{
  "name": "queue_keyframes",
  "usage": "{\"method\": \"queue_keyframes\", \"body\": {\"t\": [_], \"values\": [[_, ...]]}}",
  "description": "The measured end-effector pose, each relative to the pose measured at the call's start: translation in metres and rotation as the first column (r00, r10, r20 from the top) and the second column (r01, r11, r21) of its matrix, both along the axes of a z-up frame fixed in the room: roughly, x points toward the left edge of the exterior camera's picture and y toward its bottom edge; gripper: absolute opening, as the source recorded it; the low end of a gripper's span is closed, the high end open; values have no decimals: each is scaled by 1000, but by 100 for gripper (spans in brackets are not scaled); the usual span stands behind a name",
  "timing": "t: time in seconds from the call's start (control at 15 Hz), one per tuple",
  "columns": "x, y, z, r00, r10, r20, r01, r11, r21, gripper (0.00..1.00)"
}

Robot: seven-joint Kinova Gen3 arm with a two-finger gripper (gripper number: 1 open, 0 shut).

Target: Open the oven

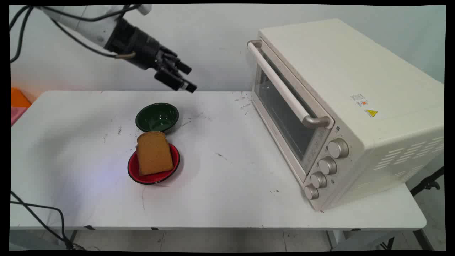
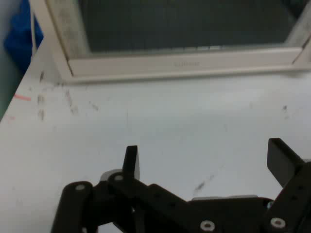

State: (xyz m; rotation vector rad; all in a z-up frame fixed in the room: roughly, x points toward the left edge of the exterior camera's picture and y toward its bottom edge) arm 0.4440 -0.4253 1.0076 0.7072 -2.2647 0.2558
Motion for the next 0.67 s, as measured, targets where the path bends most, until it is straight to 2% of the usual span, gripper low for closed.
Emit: {"method": "queue_keyframes", "body": {"t": [0.67], "values": [[-59, -30, 25, 998, -27, -65, 25, 999, -23, 100]]}}
